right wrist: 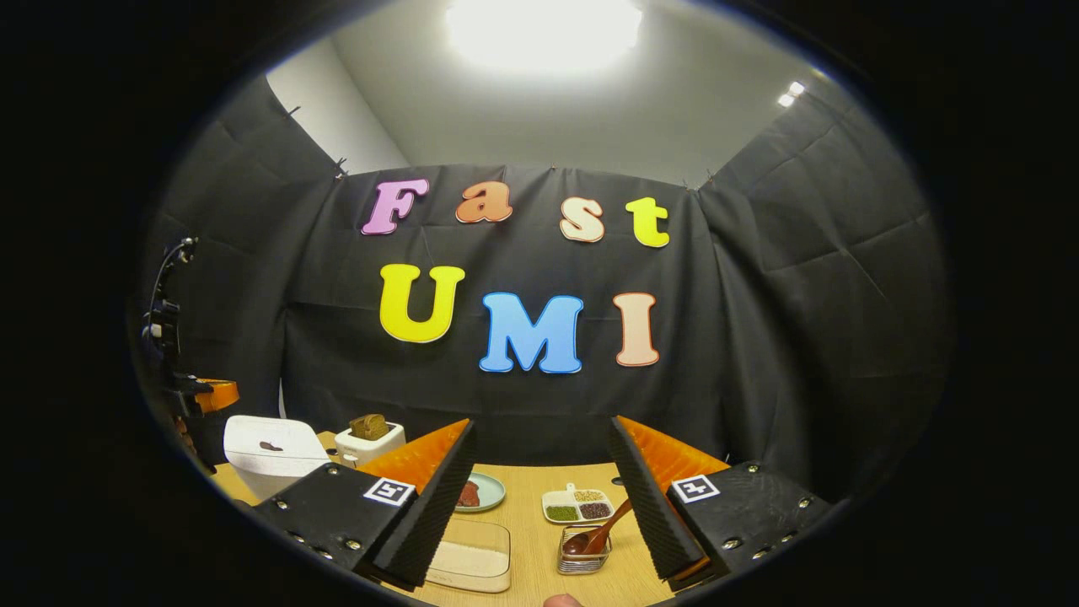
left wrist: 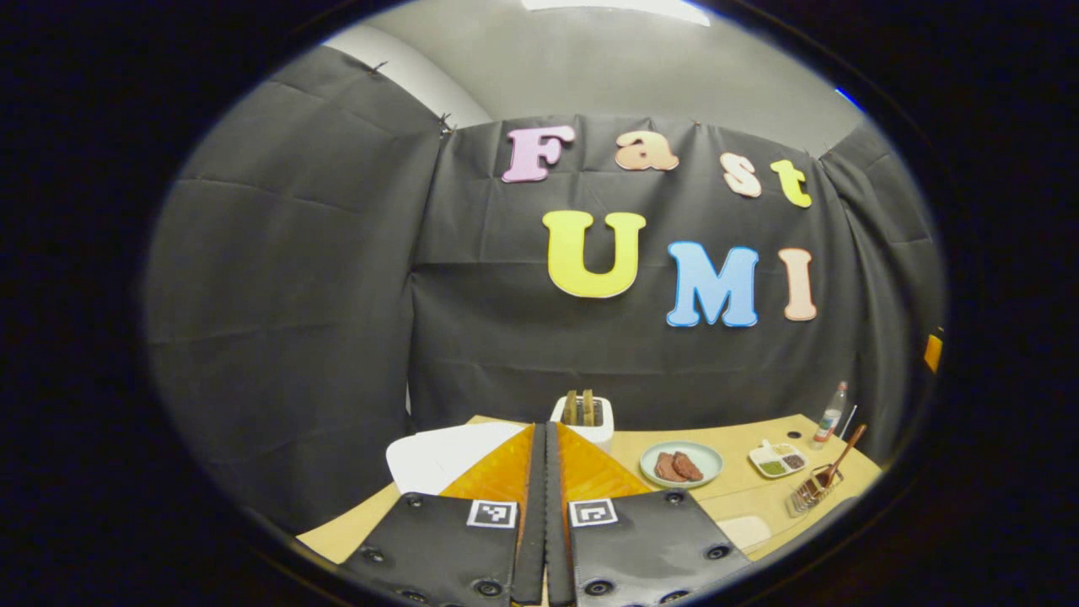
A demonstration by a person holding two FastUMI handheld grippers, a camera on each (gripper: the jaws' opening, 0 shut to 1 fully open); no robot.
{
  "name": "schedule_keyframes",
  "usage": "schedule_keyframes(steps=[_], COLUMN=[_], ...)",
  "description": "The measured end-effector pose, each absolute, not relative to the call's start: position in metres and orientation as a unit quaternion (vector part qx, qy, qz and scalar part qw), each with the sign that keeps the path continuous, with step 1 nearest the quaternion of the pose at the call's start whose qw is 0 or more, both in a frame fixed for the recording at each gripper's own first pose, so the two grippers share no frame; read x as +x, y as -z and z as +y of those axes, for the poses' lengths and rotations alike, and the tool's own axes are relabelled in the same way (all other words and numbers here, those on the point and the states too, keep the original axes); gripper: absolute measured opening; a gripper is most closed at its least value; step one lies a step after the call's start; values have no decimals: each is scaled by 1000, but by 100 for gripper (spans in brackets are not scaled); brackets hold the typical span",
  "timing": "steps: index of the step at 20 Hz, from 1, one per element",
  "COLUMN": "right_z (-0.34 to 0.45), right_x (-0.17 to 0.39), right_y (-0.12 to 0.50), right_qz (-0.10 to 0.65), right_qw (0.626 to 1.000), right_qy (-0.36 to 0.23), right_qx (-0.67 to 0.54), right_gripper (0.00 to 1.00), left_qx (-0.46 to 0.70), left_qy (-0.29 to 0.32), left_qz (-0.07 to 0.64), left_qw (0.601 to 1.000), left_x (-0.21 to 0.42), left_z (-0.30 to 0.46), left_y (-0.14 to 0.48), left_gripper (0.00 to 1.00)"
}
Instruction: Close the left gripper, press the button to open the rice cooker; take a wooden spoon from the chopstick holder with the right hand, scoop a spoonful of rice and pour it into the rice cooker, then put the wooden spoon back into the chopstick holder.
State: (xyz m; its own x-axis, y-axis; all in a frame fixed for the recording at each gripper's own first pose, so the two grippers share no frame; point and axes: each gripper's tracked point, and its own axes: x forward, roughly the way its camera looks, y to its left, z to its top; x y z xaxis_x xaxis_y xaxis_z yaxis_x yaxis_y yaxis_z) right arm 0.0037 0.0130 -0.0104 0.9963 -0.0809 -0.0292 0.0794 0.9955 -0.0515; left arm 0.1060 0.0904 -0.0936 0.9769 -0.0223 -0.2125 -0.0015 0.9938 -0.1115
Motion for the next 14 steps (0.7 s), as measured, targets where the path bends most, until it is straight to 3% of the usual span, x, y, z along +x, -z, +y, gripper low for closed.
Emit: schedule_keyframes(steps=[14], right_z=[18], right_x=[-16], right_y=[10], right_qz=[23], right_qw=[995], right_qy=[85], right_qx=[-53], right_gripper=[95], left_qx=[-86], left_qy=[19], left_qz=[220], left_qw=[972], left_x=[155], left_z=[106], left_y=[209], left_gripper=[9])
